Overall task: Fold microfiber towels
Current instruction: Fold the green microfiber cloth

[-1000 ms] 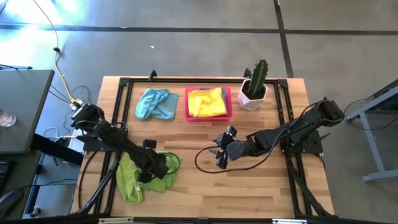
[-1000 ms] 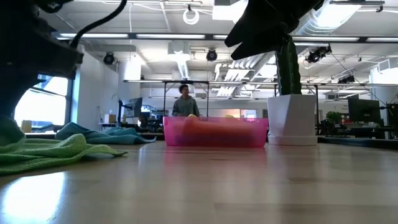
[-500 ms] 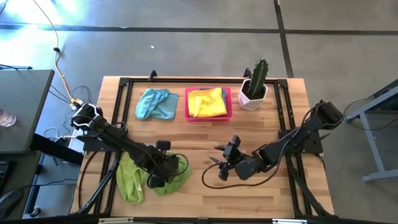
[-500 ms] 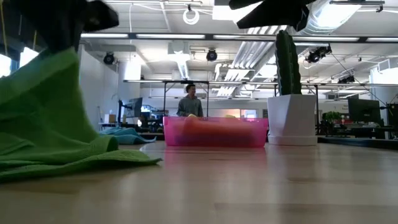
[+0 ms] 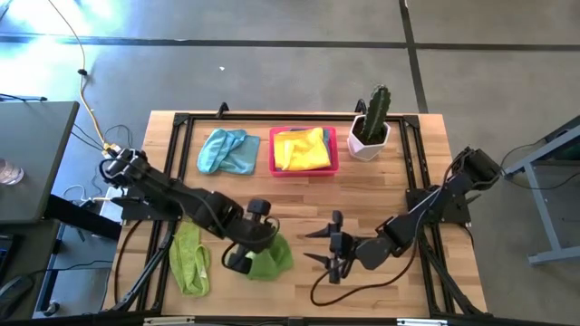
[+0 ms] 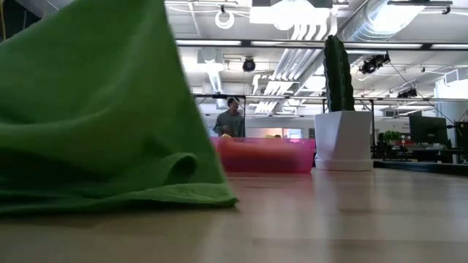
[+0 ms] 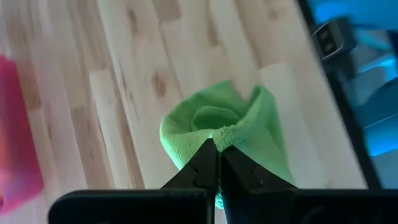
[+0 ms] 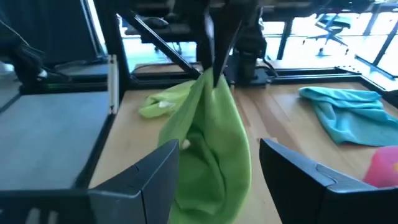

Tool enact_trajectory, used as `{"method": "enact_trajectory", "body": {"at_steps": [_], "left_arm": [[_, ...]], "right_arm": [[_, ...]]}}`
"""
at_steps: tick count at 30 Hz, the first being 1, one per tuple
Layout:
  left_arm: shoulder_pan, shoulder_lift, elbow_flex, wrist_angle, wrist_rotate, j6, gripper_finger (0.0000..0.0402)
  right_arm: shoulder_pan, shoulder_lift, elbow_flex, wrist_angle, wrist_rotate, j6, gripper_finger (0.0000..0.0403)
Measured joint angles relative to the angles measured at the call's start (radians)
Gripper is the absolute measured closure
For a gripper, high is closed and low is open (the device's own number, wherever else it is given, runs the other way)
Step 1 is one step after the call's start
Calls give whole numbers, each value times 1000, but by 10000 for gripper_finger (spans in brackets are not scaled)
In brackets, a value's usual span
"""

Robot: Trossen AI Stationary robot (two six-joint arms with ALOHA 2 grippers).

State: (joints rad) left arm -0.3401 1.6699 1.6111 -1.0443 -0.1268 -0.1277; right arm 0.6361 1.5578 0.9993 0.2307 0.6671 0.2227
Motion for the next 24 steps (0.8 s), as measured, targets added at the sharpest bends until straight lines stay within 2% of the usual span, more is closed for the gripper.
{"method": "enact_trajectory", "body": {"at_steps": [5,9,13,24], "left_arm": [[43,0,77,-4,116,67,401],[81,0,119,-6,160,71,401],[115,0,143,-6,211,61,402],[160,0,225,-8,221,101,402]], "right_arm": [[-23,0,0,84,-19,4,187],[-55,0,0,97,-121,-15,187],[-80,0,0,103,-124,-23,187],[-156,0,0,53,-188,-62,187]]}}
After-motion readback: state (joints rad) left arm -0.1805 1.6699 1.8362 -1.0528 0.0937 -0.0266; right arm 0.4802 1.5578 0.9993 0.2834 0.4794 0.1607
